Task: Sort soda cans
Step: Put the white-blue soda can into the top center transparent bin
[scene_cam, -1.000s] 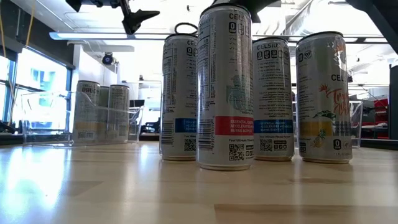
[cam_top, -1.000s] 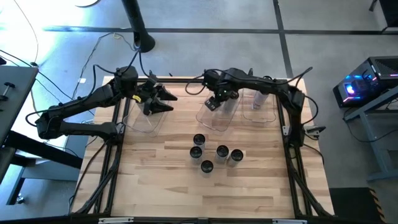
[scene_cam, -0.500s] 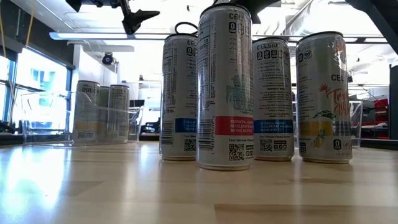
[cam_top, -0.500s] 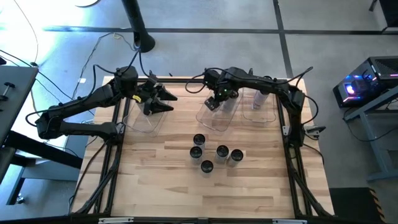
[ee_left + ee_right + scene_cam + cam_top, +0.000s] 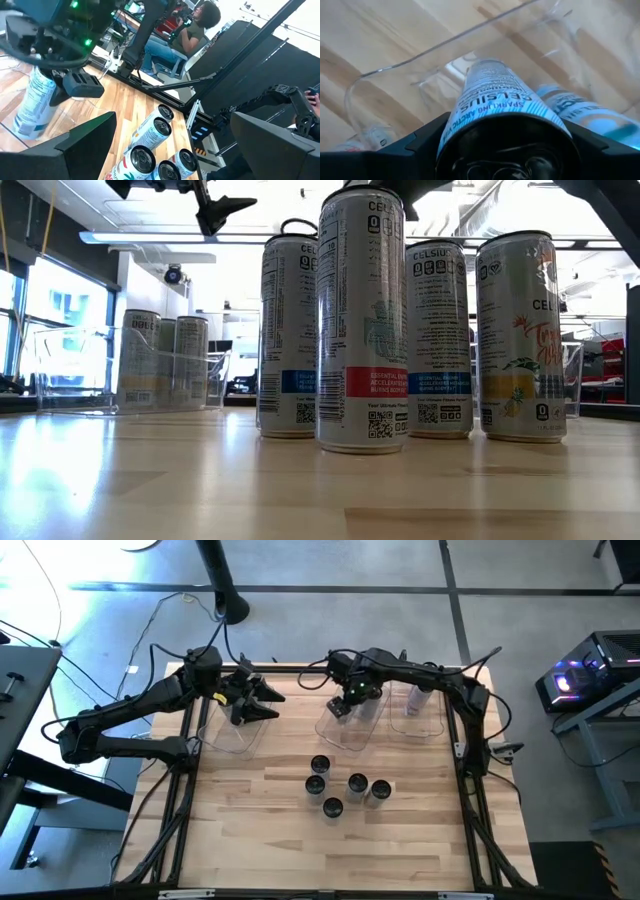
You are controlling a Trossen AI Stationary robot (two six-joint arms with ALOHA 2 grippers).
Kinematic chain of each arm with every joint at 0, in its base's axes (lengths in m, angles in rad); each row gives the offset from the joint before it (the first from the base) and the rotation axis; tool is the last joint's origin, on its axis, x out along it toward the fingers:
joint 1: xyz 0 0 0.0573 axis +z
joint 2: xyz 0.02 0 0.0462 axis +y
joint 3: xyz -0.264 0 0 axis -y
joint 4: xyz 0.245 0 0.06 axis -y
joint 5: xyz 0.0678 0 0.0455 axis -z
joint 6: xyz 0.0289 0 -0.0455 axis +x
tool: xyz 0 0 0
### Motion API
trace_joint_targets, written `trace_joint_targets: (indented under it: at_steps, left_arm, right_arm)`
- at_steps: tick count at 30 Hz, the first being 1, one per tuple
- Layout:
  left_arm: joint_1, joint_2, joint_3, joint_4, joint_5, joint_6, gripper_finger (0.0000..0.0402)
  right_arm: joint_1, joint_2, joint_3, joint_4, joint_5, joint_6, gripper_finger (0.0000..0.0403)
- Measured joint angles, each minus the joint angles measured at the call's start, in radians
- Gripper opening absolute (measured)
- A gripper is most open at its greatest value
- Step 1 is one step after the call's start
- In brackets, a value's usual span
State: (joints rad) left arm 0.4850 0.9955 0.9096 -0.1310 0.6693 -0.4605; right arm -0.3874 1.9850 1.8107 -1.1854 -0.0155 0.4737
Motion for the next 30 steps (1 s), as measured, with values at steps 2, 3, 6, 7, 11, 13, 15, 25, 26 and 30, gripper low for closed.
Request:
trace_joint_targets:
  at_steps: [2, 3, 6, 7, 11, 13, 15, 25, 26, 30]
  left_arm:
    - [0.0, 0.0, 0.0, 0.0, 0.0, 0.0, 0.0385]
    - [0.0, 0.0, 0.0, 0.0, 0.0, 0.0, 0.0385]
    - [0.0, 0.0, 0.0, 0.0, 0.0, 0.0, 0.0385]
    - [0.0, 0.0, 0.0, 0.0, 0.0, 0.0, 0.0385]
    - [0.0, 0.0, 0.0, -0.004, 0.0, 0.0, 0.0385]
    - [0.0, 0.0, 0.0, -0.005, 0.0, 0.0, 0.0385]
    - [0.0, 0.0, 0.0, -0.006, 0.001, 0.0, 0.0385]
    - [0.0, 0.0, 0.0, -0.006, 0.0, 0.0, 0.0385]
    - [0.0, 0.0, 0.0, -0.006, 0.001, 0.003, 0.0385]
    - [0.0, 0.0, 0.0, -0.006, 0.0, 0.025, 0.0385]
  right_arm:
    - [0.001, 0.021, 0.0, 0.0, -0.008, 0.003, 0.0281]
    - [0.001, 0.032, -0.001, 0.001, -0.007, -0.002, 0.0281]
    - [0.001, 0.039, 0.0, 0.015, -0.008, -0.001, 0.0281]
    - [0.001, 0.041, 0.0, 0.018, -0.004, 0.003, 0.0281]
    - [0.002, 0.042, -0.001, 0.024, 0.051, 0.025, 0.0282]
    - [0.001, 0.042, -0.001, 0.026, 0.051, 0.023, 0.0282]
    - [0.001, 0.042, -0.001, 0.026, 0.049, 0.019, 0.0282]
    - [0.001, 0.042, -0.001, 0.024, 0.023, -0.029, 0.0282]
    - [0.001, 0.042, -0.001, 0.024, 0.022, -0.032, 0.0282]
    - [0.001, 0.042, -0.001, 0.021, 0.013, -0.063, 0.0282]
